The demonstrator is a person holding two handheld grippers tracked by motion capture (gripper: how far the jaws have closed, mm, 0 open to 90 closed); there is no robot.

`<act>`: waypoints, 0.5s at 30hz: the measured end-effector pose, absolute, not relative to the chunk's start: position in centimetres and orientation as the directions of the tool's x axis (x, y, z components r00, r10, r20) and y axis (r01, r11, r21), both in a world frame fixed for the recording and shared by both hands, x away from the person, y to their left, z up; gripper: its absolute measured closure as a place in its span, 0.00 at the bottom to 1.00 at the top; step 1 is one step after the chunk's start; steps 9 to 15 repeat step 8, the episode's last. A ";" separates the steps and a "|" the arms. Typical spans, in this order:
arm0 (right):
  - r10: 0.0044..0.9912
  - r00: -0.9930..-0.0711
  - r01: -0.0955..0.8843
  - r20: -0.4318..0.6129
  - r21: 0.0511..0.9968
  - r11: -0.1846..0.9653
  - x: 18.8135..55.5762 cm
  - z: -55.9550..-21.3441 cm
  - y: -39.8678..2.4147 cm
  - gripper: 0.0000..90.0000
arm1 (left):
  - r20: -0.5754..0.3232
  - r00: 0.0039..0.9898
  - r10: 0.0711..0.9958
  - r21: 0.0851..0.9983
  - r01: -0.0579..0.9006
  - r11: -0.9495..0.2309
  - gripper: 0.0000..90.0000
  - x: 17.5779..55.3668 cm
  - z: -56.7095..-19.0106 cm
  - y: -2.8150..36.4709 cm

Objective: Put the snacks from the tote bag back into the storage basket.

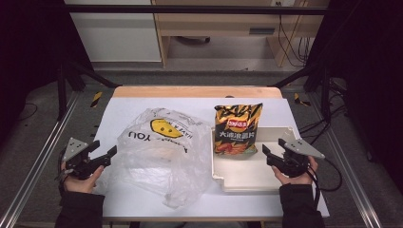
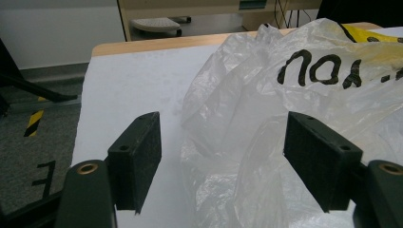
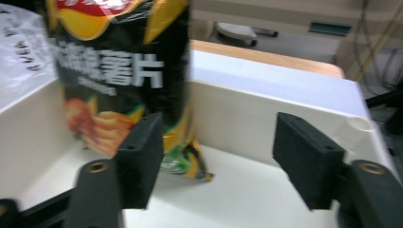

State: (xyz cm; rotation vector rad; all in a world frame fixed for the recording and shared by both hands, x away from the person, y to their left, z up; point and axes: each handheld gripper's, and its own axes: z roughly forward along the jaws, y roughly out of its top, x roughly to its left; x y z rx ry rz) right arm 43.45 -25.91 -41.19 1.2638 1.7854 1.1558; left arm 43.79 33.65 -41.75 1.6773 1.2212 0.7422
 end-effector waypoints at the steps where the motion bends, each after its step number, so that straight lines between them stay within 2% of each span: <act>1: 0.951 -0.310 0.371 -0.023 0.918 0.143 43.5 -41.1 -26.2 0.34 | -0.043 0.330 0.943 0.909 0.405 -0.100 0.31 43.8 -41.8 33.7; 7: 0.968 -0.252 0.374 -0.007 0.921 0.105 43.4 -40.8 -28.2 0.27 | -0.056 0.322 0.945 0.908 0.411 -0.087 0.31 43.9 -41.8 34.1; 15: 0.970 -0.244 0.372 -0.007 0.923 0.101 43.4 -40.8 -28.5 0.27 | -0.054 0.321 0.945 0.908 0.409 -0.087 0.31 43.9 -41.8 34.2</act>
